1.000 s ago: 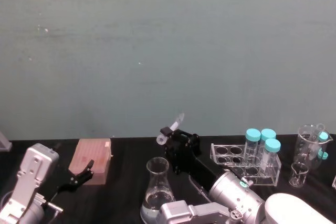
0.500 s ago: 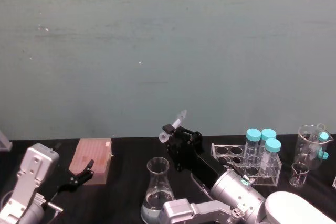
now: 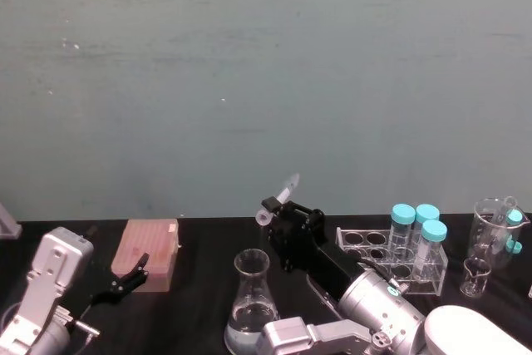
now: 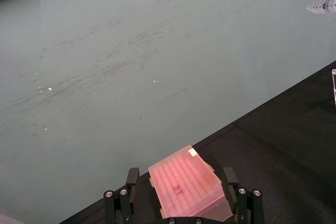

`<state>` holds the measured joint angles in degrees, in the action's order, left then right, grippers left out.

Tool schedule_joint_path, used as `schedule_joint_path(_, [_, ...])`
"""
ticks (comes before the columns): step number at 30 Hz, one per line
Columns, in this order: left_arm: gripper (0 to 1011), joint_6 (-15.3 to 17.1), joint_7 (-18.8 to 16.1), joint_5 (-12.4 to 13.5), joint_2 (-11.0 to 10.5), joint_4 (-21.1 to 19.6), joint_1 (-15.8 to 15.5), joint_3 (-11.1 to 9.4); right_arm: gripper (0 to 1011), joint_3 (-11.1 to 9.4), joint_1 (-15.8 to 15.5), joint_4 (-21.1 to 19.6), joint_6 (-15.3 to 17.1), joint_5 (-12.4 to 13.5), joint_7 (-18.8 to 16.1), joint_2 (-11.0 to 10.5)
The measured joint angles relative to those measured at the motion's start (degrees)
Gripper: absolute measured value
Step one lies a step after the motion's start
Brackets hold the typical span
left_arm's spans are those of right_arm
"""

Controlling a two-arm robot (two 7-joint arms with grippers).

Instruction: Pour the liquid from the test tube into the beaker using one hand.

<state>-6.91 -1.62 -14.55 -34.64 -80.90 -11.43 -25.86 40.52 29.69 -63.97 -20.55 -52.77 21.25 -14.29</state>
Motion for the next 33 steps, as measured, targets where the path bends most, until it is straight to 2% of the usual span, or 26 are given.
schedule_joint_path(33, [1000,0.0,0.0,0.0,0.0,0.0,0.0,0.0,208,1.39,-0.41,-1.11,0.19,-2.93,3.25,-1.35])
